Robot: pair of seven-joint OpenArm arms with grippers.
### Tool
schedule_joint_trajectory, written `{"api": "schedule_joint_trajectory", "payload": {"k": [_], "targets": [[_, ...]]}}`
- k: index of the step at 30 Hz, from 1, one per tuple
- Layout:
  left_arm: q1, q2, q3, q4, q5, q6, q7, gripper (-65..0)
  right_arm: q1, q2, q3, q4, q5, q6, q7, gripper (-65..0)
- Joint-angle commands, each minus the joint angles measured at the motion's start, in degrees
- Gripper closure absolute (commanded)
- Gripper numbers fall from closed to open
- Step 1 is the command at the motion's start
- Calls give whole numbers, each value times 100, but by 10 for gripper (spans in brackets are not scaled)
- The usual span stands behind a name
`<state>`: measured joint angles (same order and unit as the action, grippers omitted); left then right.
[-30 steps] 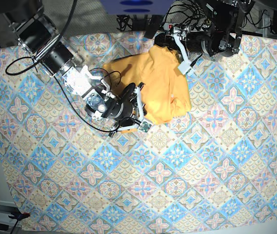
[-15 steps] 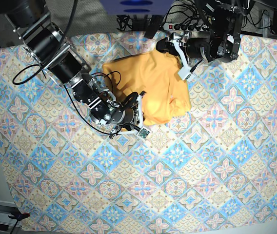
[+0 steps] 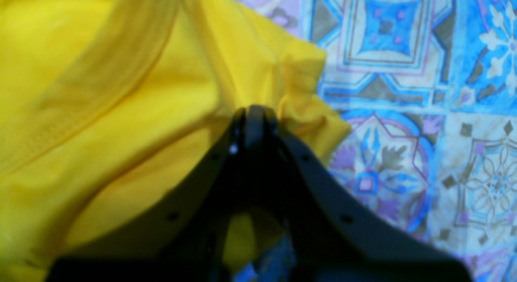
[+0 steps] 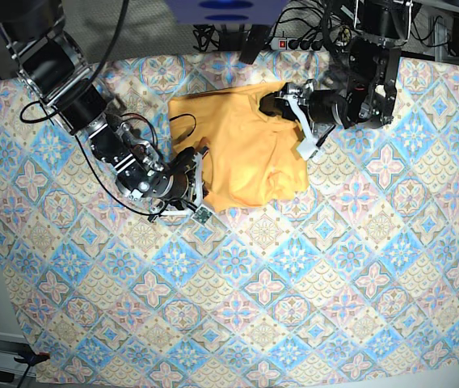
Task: Fold the T-shirt properly
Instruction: 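Press and flatten the bundle's side with the right gripper, then push the bundle's side inward with the left gripper to square it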
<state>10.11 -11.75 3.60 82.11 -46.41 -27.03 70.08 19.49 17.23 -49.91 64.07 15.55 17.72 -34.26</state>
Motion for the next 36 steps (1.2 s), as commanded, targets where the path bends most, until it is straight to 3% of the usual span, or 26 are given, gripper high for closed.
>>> {"api": "schedule_joint_trajectory", "payload": {"k": [1,10,16,19,24,31,36], "targets": [[-136,-43,-4,49,276,34,-77,-253,7,233,20,155,-74,-35,-183,-3],[-919,291,-4,22,1472,34,-85,-253,-678,980,28,1483,-74,-35,-561,-3],[-1182,326,-56,14,1340,34,126,-253,-889,1296,134,2388,-74,-35,-666,-2],[-954,283,-56,497,953,34,187,-252,-898,1296,582,2450,-56,-35,-666,-2],[-189,142,-461,1359,822,34,214,-252,-889,1252,1242,2388,-47,-35,-631,-4],[857,10,-531,2036,540,34,196,-252,-687,584,1488,1500,-74,-35,-631,-6],[928,19,-531,1807,540,34,161,-252,-555,241,1514,938,-74,-35,-622,-6]]}}
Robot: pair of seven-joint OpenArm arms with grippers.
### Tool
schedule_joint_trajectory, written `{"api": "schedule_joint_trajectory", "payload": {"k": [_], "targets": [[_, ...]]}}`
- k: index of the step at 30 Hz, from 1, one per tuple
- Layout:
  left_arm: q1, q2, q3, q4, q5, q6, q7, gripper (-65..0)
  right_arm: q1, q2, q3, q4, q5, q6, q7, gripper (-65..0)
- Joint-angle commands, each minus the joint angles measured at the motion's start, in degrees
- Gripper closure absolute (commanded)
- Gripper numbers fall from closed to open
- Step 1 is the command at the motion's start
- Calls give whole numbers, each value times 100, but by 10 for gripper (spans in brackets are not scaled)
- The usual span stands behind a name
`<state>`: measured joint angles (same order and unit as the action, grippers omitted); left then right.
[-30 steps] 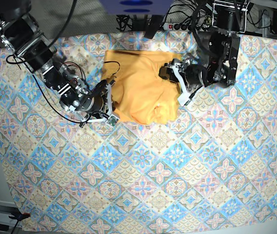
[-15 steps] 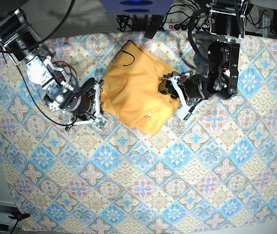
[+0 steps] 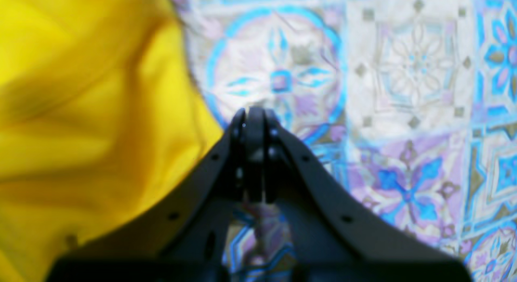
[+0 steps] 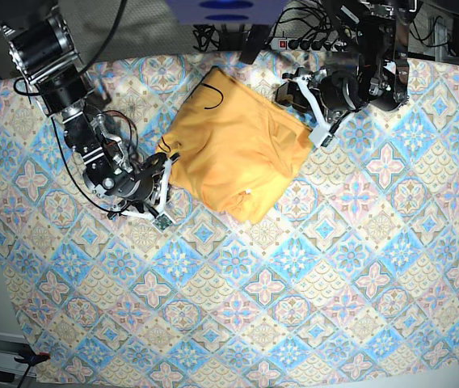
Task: Fold the T-shirt properly
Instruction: 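Push the bundle's side inward with the left gripper to square it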
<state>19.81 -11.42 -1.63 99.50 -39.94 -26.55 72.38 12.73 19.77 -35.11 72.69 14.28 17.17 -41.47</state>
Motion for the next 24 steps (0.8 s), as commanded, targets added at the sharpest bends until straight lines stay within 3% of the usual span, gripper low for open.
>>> {"api": "schedule_joint_trajectory", "payload": {"k": [1,9,19,24], "targets": [[-52,-5,-9,-3,-98,-14,-95,-252,120,-47,34,6,53,19,99,-6],[-711,21,44,-1014,-89,-14,-403,-252,-205,-30,-10,15,53,19,81,-4],[-1784,21,783,-2210,25,-14,-913,-252,-917,419,-10,938,71,19,37,-4],[-2285,241,1038,-2790,324,-14,-1212,-252,-1269,577,-18,1228,79,19,37,-4]]}}
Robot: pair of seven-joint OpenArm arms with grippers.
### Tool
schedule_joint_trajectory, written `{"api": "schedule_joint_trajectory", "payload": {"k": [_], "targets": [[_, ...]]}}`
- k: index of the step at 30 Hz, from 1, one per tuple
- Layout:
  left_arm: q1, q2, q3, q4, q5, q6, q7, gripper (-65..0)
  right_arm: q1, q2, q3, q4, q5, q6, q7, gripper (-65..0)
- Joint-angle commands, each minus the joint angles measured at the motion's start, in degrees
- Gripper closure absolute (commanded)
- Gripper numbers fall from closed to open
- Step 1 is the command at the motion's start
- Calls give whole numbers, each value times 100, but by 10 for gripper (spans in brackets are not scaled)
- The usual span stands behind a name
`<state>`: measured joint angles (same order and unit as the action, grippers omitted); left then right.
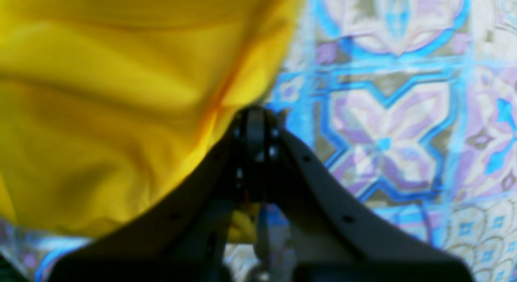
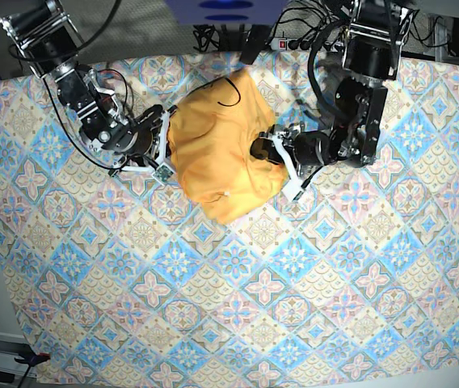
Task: Fold the T-shirt properly
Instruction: 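Push the bundle's side inward with the left gripper to square it, then grasp the folded shirt with the right gripper and drag it sideways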
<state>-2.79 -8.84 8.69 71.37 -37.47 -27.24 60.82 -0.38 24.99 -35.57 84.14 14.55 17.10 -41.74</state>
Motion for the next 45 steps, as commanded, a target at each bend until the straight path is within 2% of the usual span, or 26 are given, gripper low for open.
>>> {"api": "schedule_joint_trajectory", "payload": {"k": [1,4,8,12,16,18,22,26,29,34,38,45], "targets": [[-130,89,6,-91,156,56,-99,-252,-36,98,28,180,53,26,64,-4],[-499,256,6,-460,464,56,-170,-252,-239,222,28,505,53,26,55,-4],[-816,440,6,-601,754,56,-310,-252,-362,292,28,848,53,26,-218,-3],[-930,554,-12,-575,763,56,-108,-252,-362,362,80,1050,27,26,-253,-3],[-666,519,-47,199,754,56,85,-252,-318,485,133,1402,27,26,-253,-2],[-455,317,-91,735,763,56,138,-252,-353,485,326,1630,27,26,-253,-2],[-86,203,-522,1394,754,56,411,-252,-555,485,555,2140,53,26,-253,-2],[362,36,-1075,1887,745,56,534,-252,-696,485,282,2351,53,26,-262,-2],[714,-87,-1251,2186,745,56,560,-252,-713,441,-52,2351,53,26,-262,-2],[1241,-87,-1647,2643,745,56,560,-252,-414,195,-808,2386,36,26,-297,-2],[1417,-70,-1928,2652,745,39,560,-252,-89,-174,-1414,2351,36,26,-314,-2],[1549,-96,-1981,2669,306,39,560,-252,51,-702,-1678,2105,36,26,-640,-5]]}}
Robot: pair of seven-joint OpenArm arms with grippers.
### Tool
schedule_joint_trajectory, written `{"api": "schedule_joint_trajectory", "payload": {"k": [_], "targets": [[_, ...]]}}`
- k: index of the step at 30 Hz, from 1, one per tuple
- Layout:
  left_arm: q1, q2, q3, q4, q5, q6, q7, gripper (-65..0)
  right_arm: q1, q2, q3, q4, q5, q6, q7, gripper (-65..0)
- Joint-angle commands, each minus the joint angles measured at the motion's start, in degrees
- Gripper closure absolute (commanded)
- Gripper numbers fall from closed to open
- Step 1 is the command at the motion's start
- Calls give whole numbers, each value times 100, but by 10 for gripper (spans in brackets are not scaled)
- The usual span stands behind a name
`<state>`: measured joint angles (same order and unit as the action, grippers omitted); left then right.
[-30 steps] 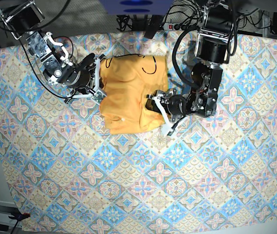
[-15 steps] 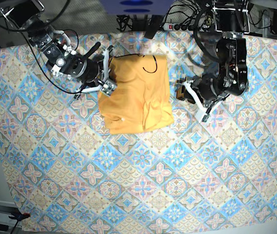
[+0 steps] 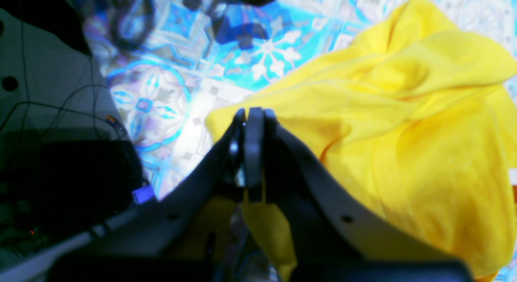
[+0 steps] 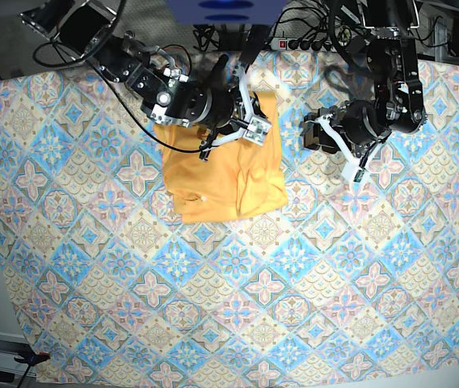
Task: Fold the T-shirt properly
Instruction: 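Grasp the folded shirt with the right gripper and drag it sideways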
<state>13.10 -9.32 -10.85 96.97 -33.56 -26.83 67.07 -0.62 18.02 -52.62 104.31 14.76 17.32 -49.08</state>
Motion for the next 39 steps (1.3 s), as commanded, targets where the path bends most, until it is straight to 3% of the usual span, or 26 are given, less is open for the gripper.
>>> {"api": "schedule_joint_trajectory", "payload": {"k": [1,11,22,27,31,39], "targets": [[-31,-48,-27,110,-138,-3,-65,-252,84,-13,53,8,14,4,77,-6],[-31,-48,-36,356,-341,6,102,-252,832,-497,-518,-1284,14,4,77,-7],[-31,-30,-466,373,-349,6,111,-252,919,-1182,-492,-2770,-13,4,218,-4],[-31,-39,-475,373,-349,6,111,-252,963,-1059,-439,-3332,-127,4,701,-3],[-31,-30,-475,373,-349,6,111,-252,937,-989,44,-3508,-531,4,816,-3],[-31,-39,-475,373,-349,6,111,-252,955,-426,669,-3447,-567,4,816,-5]]}}
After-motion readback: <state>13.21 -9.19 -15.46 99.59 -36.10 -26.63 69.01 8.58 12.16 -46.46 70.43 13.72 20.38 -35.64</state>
